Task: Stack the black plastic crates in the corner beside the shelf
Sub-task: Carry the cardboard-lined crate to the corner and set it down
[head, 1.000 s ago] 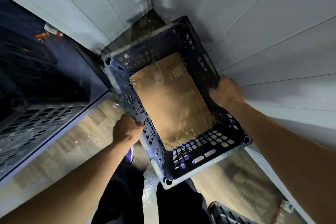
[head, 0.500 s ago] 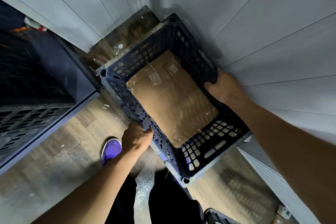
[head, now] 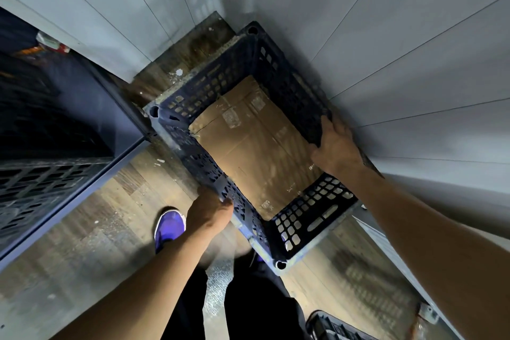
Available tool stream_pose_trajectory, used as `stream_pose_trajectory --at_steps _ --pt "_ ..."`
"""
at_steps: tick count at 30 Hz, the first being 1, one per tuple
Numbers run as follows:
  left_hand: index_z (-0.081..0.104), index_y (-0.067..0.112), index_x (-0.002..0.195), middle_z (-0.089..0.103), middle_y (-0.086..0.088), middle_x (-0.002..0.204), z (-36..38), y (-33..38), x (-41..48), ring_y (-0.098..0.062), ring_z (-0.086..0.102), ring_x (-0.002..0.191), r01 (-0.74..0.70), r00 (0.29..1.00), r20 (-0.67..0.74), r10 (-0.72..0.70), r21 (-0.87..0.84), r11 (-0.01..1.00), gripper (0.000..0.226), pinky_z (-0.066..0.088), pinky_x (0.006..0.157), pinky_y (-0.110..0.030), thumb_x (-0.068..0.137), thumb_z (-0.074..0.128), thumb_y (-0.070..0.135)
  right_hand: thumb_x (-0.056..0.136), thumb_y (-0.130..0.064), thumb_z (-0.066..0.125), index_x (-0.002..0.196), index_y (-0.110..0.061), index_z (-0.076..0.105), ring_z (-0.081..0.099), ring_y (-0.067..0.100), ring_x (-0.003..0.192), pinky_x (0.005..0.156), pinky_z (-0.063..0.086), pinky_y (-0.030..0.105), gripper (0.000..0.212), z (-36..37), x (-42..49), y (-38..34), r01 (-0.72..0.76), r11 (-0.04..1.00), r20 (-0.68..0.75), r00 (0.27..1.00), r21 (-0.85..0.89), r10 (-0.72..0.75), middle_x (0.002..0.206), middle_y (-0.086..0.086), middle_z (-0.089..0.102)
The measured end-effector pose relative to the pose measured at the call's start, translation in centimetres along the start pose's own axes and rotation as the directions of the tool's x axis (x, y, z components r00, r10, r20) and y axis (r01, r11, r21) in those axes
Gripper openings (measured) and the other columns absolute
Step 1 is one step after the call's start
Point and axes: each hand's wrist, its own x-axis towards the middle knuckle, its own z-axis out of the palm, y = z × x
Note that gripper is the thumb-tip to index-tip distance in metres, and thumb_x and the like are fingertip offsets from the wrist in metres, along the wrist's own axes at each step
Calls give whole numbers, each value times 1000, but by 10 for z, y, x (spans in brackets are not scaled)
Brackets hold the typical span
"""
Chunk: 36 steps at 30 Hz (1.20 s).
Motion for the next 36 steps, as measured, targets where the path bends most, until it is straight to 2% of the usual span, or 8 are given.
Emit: stream_pose_trajectory --at_steps 3,7,10,14,20,28,33,36 --pt "39 4 128 67 -15 116 -9 -2 -17 -32 67 102 -53 998 -40 55 30 998 49 53 79 -32 94 61 31 92 -20 54 153 -11 17 17 33 145 115 26 45 72 0 -17 5 -20 1000 44 999 3 20 160 14 19" --pt "21 9 151 61 -11 129 -18 -10 -42 -24 62 113 -183 982 -16 187 151 971 71 37 69 -7 94 62 18 91 -20 55 150 -13 30 34 31 136 110 37 41 64 5 -51 15 -24 1000 134 991 -9 25 151 12 35" --pt "20 19 153 48 -9 141 -22 -25 -55 -28 59 116 -261 963 2 271 275 925 74 47 80 -29 92 62 23 90 -27 56 142 -14 41 45 31 128 104 43 40 56 13 -74 15 -48 999 194 980 -13 49 141 13 47" --pt "21 25 152 42 -3 141 -26 -39 -57 -24 59 115 -394 909 38 414 400 828 73 48 74 -32 91 62 26 97 -30 47 140 -14 43 48 30 126 101 37 32 46 32 -103 13 -110 994 223 969 7 106 139 12 51" --pt "19 24 153 23 -6 159 -35 -36 -43 -26 33 141 -542 830 173 531 478 691 71 38 106 -35 94 58 23 91 -21 47 136 -21 49 52 30 123 100 40 31 46 62 -139 -16 -210 972 191 964 105 187 135 10 56" --pt "31 24 148 36 3 151 -51 -30 -7 -20 30 140 -681 666 288 688 610 404 60 30 112 -37 95 57 33 93 -31 51 134 -16 50 51 34 121 97 41 36 44 151 -178 -54 -263 928 143 962 263 232 131 13 56" --pt "48 34 138 56 10 134 -35 -33 24 -14 41 134 -648 552 335 764 749 141 48 -6 119 -44 93 53 51 93 -32 49 141 -18 39 47 32 120 100 37 39 52 194 -187 -53 -197 975 156 971 106 180 132 9 52" --pt "58 37 130 62 10 126 -21 -30 41 -15 50 124 -688 509 373 776 718 105 43 4 119 -38 92 51 55 91 -22 46 140 -17 40 48 29 118 102 32 36 49 208 -184 -40 -167 985 118 980 40 161 128 8 55"
